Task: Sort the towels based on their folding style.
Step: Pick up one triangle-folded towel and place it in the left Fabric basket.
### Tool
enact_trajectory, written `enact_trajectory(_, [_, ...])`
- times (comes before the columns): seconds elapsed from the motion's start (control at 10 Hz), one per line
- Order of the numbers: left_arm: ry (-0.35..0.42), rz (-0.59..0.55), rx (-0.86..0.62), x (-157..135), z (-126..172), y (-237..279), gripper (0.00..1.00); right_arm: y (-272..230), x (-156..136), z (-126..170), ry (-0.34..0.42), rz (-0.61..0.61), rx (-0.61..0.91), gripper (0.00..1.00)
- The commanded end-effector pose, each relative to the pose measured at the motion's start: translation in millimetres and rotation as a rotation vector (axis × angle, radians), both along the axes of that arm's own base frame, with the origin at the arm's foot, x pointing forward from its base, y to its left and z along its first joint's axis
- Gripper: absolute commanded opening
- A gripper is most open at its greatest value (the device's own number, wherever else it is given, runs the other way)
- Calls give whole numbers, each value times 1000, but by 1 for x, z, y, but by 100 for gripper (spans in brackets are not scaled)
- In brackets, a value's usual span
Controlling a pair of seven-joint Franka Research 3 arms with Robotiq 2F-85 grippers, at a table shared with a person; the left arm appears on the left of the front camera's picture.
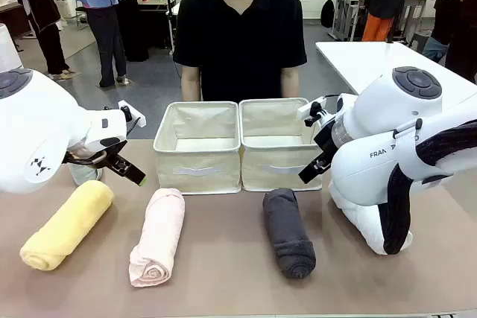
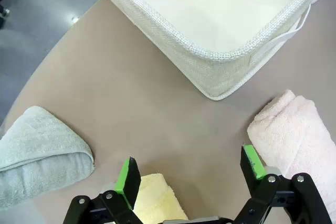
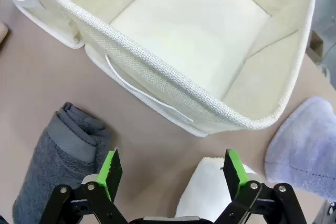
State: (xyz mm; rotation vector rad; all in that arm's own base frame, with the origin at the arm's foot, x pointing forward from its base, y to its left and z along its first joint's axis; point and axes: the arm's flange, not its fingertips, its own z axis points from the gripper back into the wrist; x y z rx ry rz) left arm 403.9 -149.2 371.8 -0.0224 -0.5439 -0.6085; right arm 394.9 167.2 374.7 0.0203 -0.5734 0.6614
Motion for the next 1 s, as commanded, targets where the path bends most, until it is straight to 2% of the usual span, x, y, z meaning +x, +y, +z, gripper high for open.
enact_trajectory(0.0, [0, -1, 0, 0, 0, 0, 100, 0, 0, 0, 0, 0, 0, 100])
enact_trajectory(0.9, [0, -1, 0, 0, 0, 0, 100, 0, 0, 0, 0, 0, 0, 100])
